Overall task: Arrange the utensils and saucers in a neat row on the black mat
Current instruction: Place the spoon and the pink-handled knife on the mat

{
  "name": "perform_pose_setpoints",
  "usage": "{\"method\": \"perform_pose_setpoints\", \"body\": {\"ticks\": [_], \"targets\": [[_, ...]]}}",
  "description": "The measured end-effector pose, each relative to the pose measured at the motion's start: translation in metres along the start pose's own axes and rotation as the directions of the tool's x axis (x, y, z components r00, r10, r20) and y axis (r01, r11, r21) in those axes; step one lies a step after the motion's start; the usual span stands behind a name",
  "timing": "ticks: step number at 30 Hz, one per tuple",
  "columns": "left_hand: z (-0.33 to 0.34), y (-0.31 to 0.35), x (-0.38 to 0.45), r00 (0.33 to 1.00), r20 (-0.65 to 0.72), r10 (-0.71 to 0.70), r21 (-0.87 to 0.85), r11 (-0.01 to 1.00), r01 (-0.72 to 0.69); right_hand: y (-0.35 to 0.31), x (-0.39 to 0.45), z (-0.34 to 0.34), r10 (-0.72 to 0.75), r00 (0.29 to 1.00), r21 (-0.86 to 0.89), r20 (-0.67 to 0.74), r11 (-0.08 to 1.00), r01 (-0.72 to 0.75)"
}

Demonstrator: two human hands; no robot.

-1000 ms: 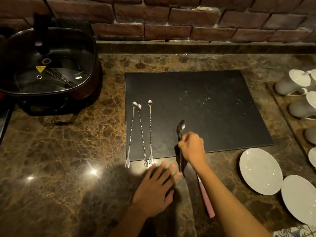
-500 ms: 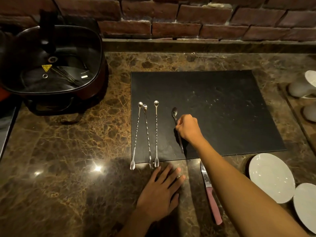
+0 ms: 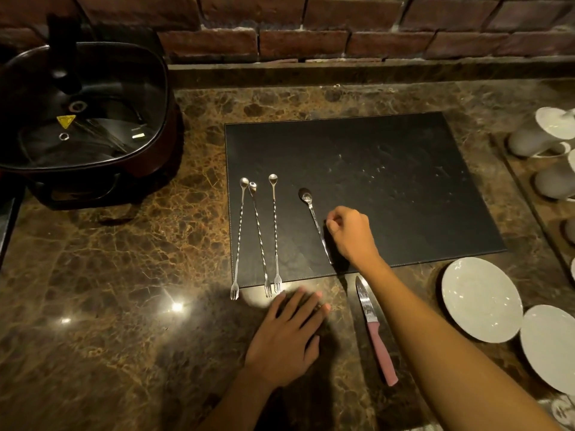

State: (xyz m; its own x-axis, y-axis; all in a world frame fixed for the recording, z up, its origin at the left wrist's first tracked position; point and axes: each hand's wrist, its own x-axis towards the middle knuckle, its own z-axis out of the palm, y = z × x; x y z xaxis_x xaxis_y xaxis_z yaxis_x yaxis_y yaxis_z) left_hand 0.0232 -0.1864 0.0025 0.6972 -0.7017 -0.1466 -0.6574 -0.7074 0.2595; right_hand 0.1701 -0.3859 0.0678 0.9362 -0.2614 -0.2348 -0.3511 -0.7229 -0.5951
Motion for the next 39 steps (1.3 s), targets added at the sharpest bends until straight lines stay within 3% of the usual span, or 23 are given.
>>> {"method": "perform_pose_setpoints", "body": {"ticks": [3, 7, 11, 15, 22, 27, 31, 34, 39], "targets": [[0.003, -0.001, 0.001, 1.000, -0.015, 0.012, 0.016, 1.000, -0.012, 0.024, -0.052, -0.014, 0.052, 0.995, 0.071, -0.090, 0.996, -0.045], [0.002, 0.000, 0.005, 0.999, -0.037, 0.021, 0.002, 1.000, -0.021, 0.061, -0.137, -0.022, 0.088, 0.985, 0.002, -0.146, 0.996, -0.089], [0.000, 0.010, 0.022, 0.987, -0.147, 0.057, -0.077, 0.995, -0.069, 0.084, -0.185, -0.011, 0.092, 0.992, -0.120, -0.086, 0.988, -0.102], [-0.003, 0.021, 0.039, 0.990, -0.112, 0.080, -0.053, 0.995, -0.086, 0.091, -0.201, 0.007, 0.113, 0.991, -0.191, -0.068, 0.974, -0.124], [-0.002, 0.026, 0.046, 0.998, -0.025, 0.065, 0.013, 0.998, -0.065, 0.097, -0.197, 0.012, 0.168, 0.981, -0.159, -0.097, 0.970, -0.182], [-0.001, 0.024, 0.047, 0.997, -0.012, 0.070, 0.013, 0.997, -0.070, 0.094, -0.192, 0.007, 0.186, 0.967, 0.020, -0.172, 0.982, -0.185], [-0.004, 0.027, 0.048, 0.999, 0.007, 0.034, 0.005, 0.999, -0.034, 0.070, -0.142, -0.004, -0.042, 0.954, -0.009, -0.295, 0.999, 0.041], [-0.001, 0.025, 0.048, 0.999, 0.018, 0.041, 0.021, 0.999, -0.042, 0.053, -0.084, -0.010, 0.098, 0.973, 0.069, -0.210, 0.994, -0.086], [0.003, 0.022, 0.047, 0.998, 0.040, 0.042, 0.033, 0.998, -0.044, 0.027, -0.024, -0.009, 0.068, 0.969, 0.044, -0.238, 0.997, -0.059]]}}
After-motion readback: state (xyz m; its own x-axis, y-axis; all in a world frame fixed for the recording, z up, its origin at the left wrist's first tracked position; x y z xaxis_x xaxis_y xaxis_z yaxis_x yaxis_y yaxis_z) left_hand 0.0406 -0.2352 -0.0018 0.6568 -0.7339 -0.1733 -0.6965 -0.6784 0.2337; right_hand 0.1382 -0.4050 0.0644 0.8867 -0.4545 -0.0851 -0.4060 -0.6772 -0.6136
